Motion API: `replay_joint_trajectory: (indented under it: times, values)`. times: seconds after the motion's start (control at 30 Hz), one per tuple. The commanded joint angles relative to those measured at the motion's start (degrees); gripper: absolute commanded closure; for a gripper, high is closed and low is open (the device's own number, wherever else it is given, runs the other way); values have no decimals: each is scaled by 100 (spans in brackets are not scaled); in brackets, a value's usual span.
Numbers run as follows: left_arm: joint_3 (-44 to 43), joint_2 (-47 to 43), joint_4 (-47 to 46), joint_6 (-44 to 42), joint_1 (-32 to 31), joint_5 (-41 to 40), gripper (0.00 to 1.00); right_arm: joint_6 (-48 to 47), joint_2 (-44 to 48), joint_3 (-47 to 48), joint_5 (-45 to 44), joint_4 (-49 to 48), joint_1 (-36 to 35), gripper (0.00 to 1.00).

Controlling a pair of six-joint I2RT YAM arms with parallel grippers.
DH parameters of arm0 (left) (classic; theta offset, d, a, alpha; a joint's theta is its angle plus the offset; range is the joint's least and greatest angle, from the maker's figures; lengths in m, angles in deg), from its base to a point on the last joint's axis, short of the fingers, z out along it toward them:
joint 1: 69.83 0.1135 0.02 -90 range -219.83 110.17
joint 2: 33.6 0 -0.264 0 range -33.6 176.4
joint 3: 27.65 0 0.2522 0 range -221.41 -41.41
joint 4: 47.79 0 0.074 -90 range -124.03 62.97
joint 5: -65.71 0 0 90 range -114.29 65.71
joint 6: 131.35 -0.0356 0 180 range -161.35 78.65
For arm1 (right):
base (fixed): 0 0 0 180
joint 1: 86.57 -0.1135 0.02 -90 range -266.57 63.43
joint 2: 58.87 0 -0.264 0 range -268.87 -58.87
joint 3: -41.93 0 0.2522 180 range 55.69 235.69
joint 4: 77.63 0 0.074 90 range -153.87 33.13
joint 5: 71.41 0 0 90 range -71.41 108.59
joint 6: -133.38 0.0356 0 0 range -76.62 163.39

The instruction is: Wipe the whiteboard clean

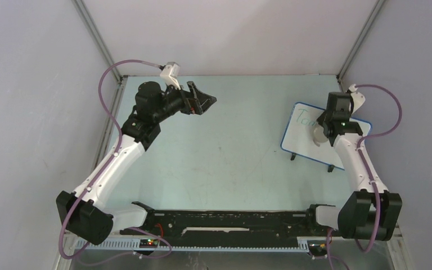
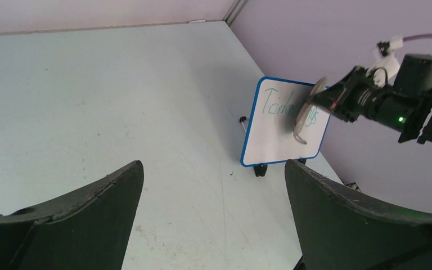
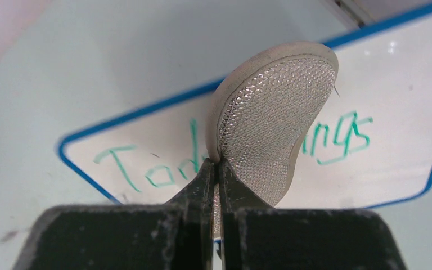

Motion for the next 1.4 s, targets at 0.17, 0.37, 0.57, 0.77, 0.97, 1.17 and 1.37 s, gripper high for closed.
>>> replay_joint_trajectory:
  times: [0.17,0.37,0.57,0.77,0.97,1.17,1.37]
  values:
    - [173,15,-221,62,26,115,2,235,-750,708,-97,298,51,100]
    - [164,-25,-203,43,30,99,3,293,-507,-443,-53,68,51,100]
    - [164,0,-187,27,24,82,2,287,35,-1183,-57,-114,86,100]
    - [164,3,-166,-8,19,36,2,255,93,-753,73,-175,139,100]
    - [163,29,-152,-25,25,23,2,302,-303,276,98,-18,183,100]
    - [172,32,-120,-73,15,-33,2,266,-866,1181,5,131,227,100]
    - [164,5,-98,-91,21,-54,2,404,-1035,929,17,360,323,100]
